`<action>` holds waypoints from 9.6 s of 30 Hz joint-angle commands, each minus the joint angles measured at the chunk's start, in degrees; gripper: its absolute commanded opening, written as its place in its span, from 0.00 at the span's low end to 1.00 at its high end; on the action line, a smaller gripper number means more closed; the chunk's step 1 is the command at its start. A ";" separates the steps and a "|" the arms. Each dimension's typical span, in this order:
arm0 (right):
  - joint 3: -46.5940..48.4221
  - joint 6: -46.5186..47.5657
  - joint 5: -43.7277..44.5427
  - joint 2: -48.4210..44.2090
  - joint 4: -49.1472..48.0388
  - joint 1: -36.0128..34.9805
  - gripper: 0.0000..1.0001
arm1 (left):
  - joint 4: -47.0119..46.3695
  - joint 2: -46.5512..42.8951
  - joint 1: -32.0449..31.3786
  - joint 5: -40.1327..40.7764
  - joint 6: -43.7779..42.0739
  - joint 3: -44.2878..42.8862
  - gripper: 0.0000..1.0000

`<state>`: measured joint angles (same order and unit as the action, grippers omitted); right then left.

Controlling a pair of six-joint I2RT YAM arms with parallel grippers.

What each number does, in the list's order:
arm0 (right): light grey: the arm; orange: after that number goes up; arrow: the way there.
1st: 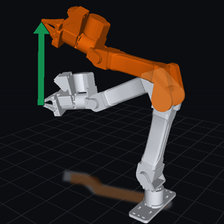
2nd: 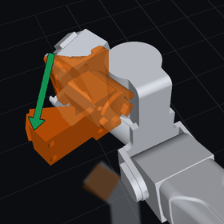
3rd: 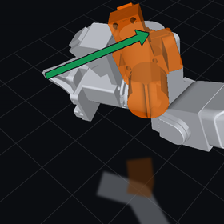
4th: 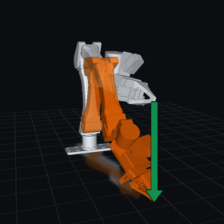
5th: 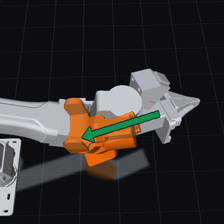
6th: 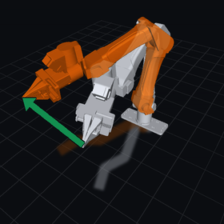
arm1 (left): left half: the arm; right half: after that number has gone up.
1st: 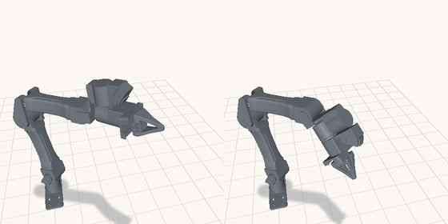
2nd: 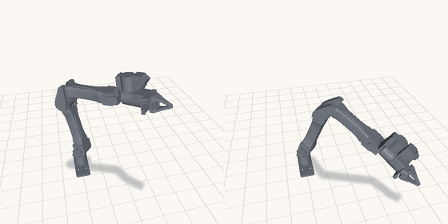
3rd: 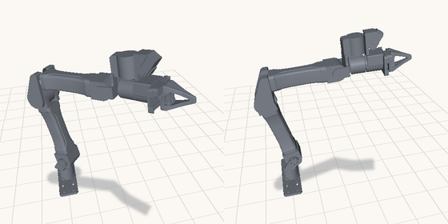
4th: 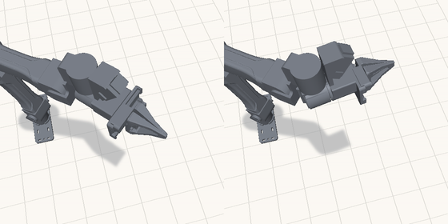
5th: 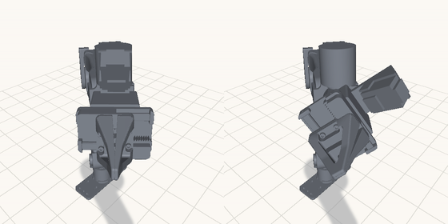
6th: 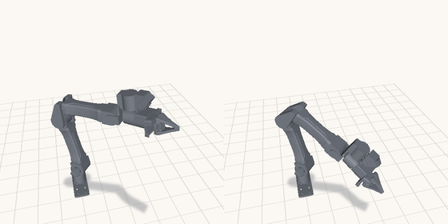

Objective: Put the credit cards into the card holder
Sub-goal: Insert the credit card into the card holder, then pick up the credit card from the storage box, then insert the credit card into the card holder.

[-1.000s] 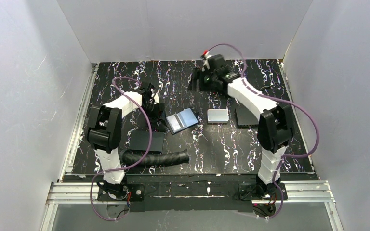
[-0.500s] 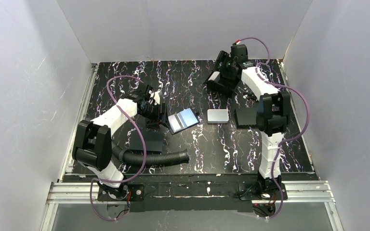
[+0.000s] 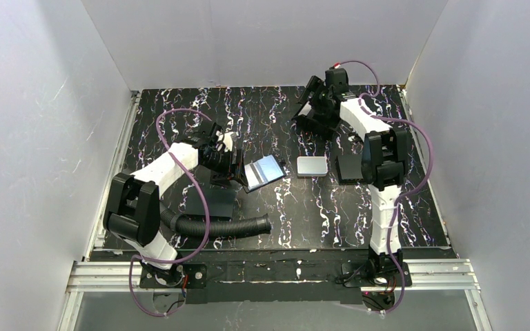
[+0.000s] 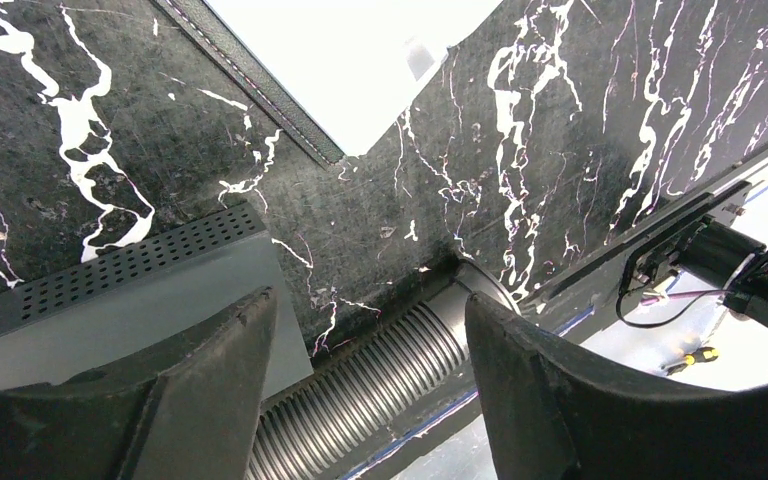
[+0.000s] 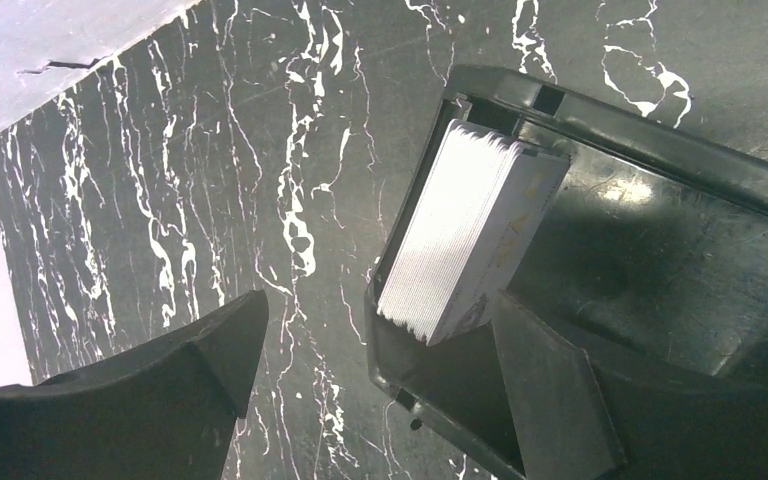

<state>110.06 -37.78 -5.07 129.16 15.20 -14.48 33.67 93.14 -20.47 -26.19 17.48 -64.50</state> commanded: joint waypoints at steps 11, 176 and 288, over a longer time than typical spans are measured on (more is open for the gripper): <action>1.20 -6.24 -0.98 2.87 -7.28 1.13 0.84 | 2.37 -3.13 -0.26 -0.41 -1.62 -2.36 0.67; 2.72 -11.71 -5.12 0.83 -8.90 4.17 0.01 | 2.28 -0.15 -1.06 -1.67 -2.45 -3.27 0.66; -35.83 16.92 -26.12 -10.59 -9.17 -11.51 0.30 | -53.61 4.29 -1.28 5.13 36.70 19.77 0.00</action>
<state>75.36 -20.79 -33.14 117.61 7.45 -26.34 -16.93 96.27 -22.19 -18.45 55.07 -44.60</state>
